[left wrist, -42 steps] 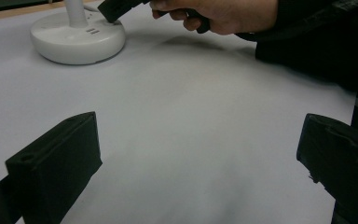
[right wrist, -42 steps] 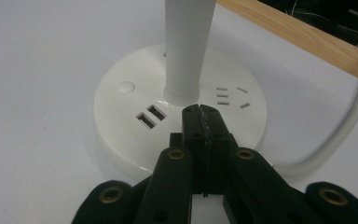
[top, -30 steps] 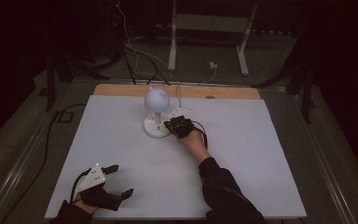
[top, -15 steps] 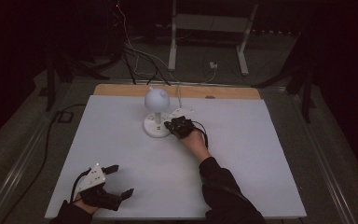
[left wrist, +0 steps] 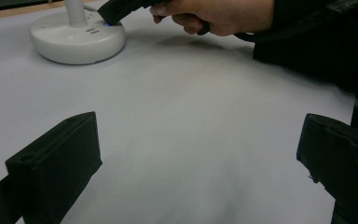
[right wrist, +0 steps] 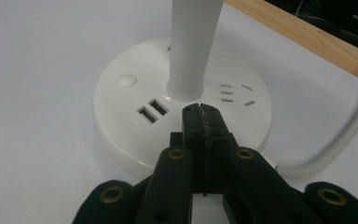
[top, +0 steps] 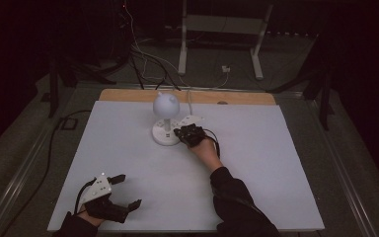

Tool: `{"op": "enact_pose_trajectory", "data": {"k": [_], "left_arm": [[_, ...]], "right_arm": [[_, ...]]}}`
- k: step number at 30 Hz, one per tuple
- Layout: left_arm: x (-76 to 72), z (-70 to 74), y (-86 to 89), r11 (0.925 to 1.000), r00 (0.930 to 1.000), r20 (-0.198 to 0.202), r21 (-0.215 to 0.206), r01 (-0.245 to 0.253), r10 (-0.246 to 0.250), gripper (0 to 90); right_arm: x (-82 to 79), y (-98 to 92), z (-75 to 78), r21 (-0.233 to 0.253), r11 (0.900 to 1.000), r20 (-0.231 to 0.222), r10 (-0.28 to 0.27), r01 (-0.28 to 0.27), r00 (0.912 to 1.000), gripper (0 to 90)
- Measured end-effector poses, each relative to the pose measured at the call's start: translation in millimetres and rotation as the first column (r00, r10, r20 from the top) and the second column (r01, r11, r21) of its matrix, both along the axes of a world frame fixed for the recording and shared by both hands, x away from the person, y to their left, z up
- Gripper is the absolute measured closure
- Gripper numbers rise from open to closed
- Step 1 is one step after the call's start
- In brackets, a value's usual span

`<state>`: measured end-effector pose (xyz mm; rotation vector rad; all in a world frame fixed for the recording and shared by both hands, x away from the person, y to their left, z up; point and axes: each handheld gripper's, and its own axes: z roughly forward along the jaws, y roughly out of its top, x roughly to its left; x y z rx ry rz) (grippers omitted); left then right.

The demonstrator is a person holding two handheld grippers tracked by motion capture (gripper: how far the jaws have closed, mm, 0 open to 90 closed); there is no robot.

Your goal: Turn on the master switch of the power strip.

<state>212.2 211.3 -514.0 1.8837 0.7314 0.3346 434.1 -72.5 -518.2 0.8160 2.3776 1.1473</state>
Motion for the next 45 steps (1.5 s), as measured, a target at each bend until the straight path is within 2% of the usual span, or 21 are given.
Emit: {"op": "enact_pose_trajectory", "data": {"k": [2, 4, 5, 6, 9, 13, 21, 25, 29, 33, 39, 43, 45], "left_arm": [[-0.1, 0.1, 0.2, 1.0000, 1.0000, 0.001, -0.002, -0.001, 0.001, 0.2], [0.3, -0.4, 0.3, 1.0000, 1.0000, -0.002, -0.002, 0.000, 0.000, 0.2], [0.7, -0.7, 0.3, 1.0000, 1.0000, -0.004, 0.000, -0.001, 0.001, 0.2], [0.9, -1.0, 0.2, 1.0000, 1.0000, -0.004, 0.001, -0.002, 0.002, 0.2], [0.7, -0.6, 0.4, 1.0000, 1.0000, -0.003, 0.000, -0.002, 0.002, 0.2], [0.9, -0.9, 0.4, 1.0000, 1.0000, -0.004, -0.001, -0.002, 0.002, 0.2], [0.5, -0.5, 0.4, 1.0000, 1.0000, -0.003, -0.001, -0.002, 0.002, 0.2], [0.5, -0.4, 0.3, 1.0000, 1.0000, -0.002, -0.001, -0.001, 0.001, 0.2], [0.4, -0.2, 0.3, 1.0000, 1.0000, -0.001, -0.003, -0.001, 0.001, 0.2], [0.5, -0.2, 0.2, 1.0000, 1.0000, -0.001, -0.004, -0.002, 0.002, 0.2], [0.5, -0.5, -0.4, 1.0000, 1.0000, -0.002, -0.002, 0.001, -0.001, 0.2], [0.6, -0.4, 0.1, 1.0000, 1.0000, -0.002, -0.002, -0.003, 0.003, 0.2], [0.8, -0.4, 0.1, 1.0000, 1.0000, -0.001, -0.003, -0.003, 0.003, 0.2]], "right_arm": [[1.1, -0.2, 0.5, -0.010, 1.000, 0.006, -0.009, 0.009, 0.9999, 90.0], [3.3, -1.5, 2.3, 0.006, 1.000, -0.008, -0.007, 0.007, 0.9999, 90.0], [3.8, -0.8, 3.5, -0.012, 1.000, -0.009, -0.015, 0.015, 0.9998, 90.0], [4.0, -1.0, 4.7, -0.010, 1.000, -0.008, -0.012, 0.012, 0.9999, 90.0], [4.6, -3.9, 9.7, 0.026, 1.000, -0.010, -0.012, 0.012, 0.9999, 90.0], [3.6, -7.2, 12.1, 0.039, 0.999, -0.026, -0.009, 0.010, 0.9996, 90.0], [-3.2, -6.2, 10.2, 0.033, 0.999, -0.048, 0.023, -0.021, 0.9986, 90.0], [-7.5, -6.6, 11.6, 0.057, 0.998, -0.054, 0.036, -0.033, 0.9979, 88.3], [-9.5, -6.6, 14.9, 0.064, 0.997, -0.058, 0.050, -0.046, 0.9971, 79.6], [-12.0, -5.0, 17.0, 0.067, 0.996, -0.073, 0.067, -0.062, 0.9951, 64.0], [-11.2, -4.0, 17.8, 0.098, 0.993, -0.119, 0.073, -0.061, 0.9902, 33.4], [-10.6, -4.8, 17.1, 0.096, 0.995, -0.129, 0.054, -0.042, 0.9902, 18.5], [-10.6, -5.8, 17.5, 0.104, 0.993, -0.145, 0.075, -0.061, 0.9865, 9.9]]}}
